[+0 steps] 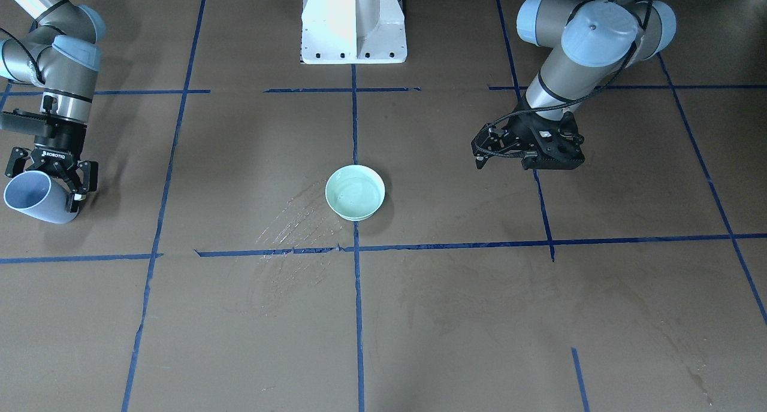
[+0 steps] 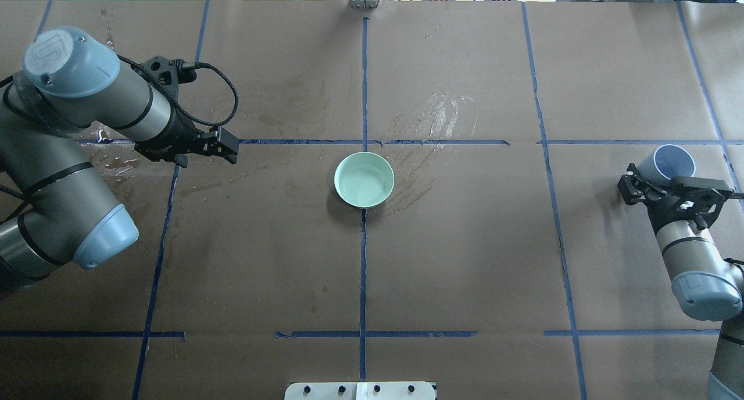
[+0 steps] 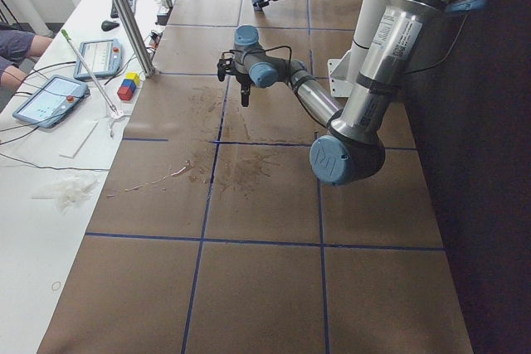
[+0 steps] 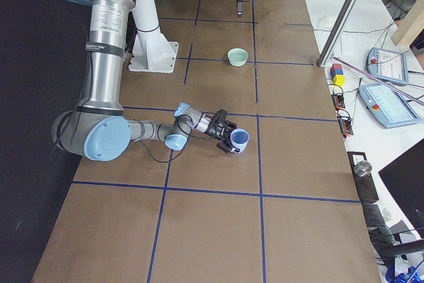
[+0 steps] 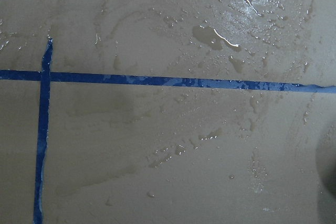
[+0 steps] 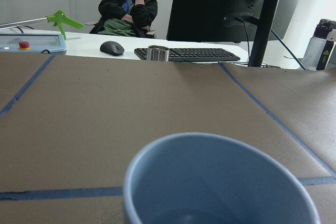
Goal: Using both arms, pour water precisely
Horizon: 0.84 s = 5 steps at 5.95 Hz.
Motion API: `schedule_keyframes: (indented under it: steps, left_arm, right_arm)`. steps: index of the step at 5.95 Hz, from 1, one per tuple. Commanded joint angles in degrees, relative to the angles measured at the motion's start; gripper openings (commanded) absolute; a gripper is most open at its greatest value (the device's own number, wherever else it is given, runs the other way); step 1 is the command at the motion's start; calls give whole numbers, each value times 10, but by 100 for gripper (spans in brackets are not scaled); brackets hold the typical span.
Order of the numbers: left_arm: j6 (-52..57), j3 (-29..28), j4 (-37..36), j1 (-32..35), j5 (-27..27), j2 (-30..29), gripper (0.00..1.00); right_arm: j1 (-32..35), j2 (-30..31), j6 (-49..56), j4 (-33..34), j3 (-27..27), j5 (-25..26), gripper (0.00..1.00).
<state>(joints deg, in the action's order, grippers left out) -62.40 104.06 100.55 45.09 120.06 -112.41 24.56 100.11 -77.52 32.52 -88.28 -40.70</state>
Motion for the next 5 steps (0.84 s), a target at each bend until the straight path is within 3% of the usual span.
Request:
schedule_keyframes:
  steps: [1, 5]
  left_arm:
    - [0, 0, 0, 0, 0, 0, 100]
    - [0, 0, 0, 0, 0, -1, 100]
  right_arm:
    - [1, 0, 1, -1, -14, 14, 100]
    - [2, 11, 0, 0, -32, 46, 100]
